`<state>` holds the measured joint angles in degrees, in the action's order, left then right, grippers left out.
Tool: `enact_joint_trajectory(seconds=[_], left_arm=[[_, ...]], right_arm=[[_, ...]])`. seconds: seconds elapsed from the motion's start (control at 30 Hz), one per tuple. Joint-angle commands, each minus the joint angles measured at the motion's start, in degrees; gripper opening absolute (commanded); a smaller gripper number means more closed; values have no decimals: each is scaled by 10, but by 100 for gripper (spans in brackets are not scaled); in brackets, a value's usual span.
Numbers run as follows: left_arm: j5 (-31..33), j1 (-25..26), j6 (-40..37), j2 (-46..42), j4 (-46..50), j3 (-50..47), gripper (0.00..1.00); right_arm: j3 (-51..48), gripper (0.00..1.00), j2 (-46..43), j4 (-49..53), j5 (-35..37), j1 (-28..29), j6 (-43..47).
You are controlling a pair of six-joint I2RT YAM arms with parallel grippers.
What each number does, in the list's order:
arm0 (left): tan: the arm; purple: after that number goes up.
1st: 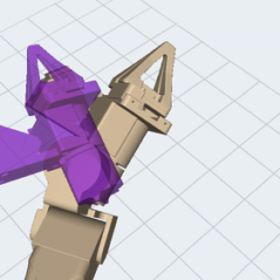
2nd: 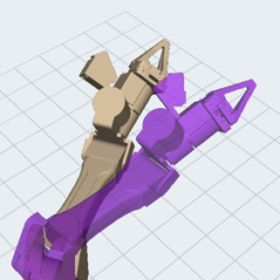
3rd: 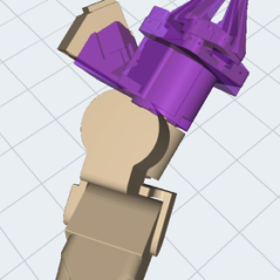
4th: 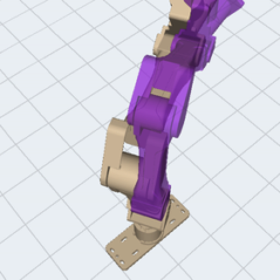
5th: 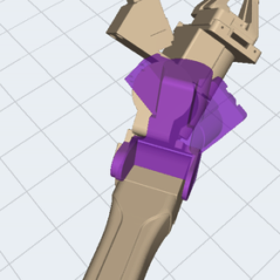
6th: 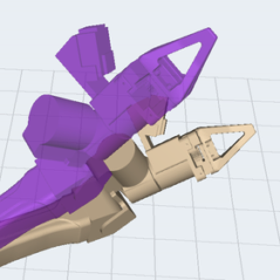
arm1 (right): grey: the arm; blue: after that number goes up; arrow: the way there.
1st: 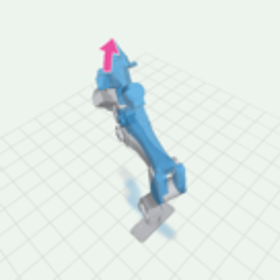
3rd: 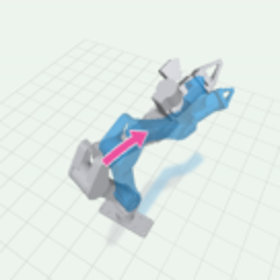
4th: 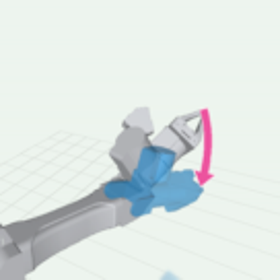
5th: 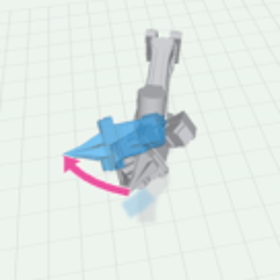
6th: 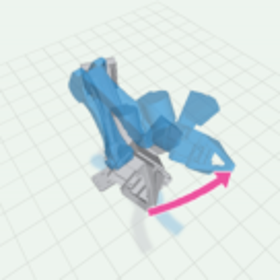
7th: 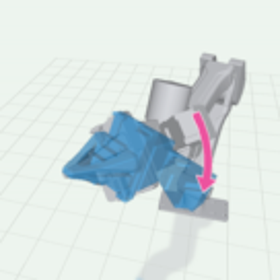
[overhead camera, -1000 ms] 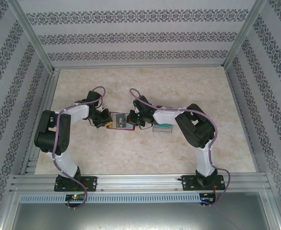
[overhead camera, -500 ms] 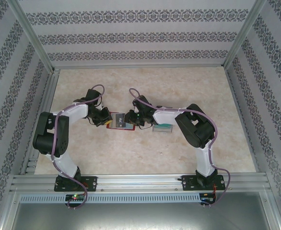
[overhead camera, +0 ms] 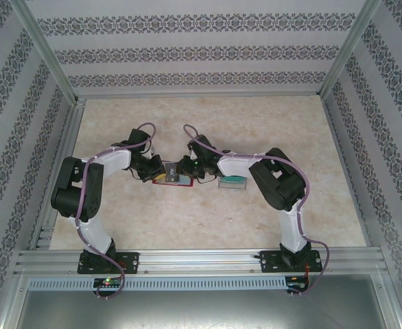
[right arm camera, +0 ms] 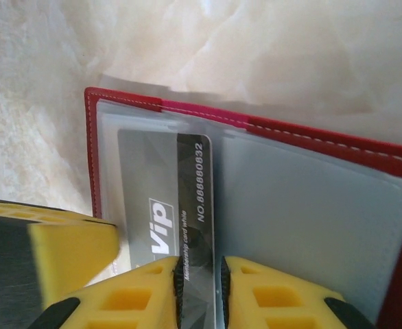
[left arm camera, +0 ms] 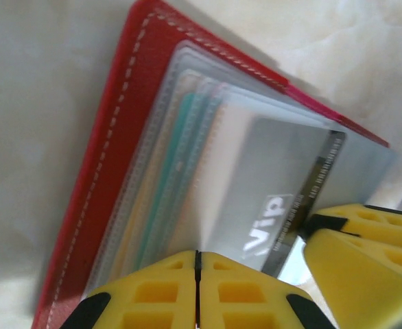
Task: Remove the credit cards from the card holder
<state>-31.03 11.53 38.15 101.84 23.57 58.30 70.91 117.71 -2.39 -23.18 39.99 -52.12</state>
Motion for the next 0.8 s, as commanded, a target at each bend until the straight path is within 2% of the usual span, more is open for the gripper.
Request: enact_joint_trajectory(seconds=[0.0,0.4,0.57,0.77], left_arm=[[19,2,2,14,16,0,8],[34,2,-4,34,43,9,7],[38,2,-7,34,50,12,7],[51,2,-8,37,60,17,5]], right_arm=[[19,25,20,1,-12,6,12],[19,24,35,-4,-21,7,9],[7,2,31,-18,-19,5,3],[-23,0,4,-21,-6,-7,9]])
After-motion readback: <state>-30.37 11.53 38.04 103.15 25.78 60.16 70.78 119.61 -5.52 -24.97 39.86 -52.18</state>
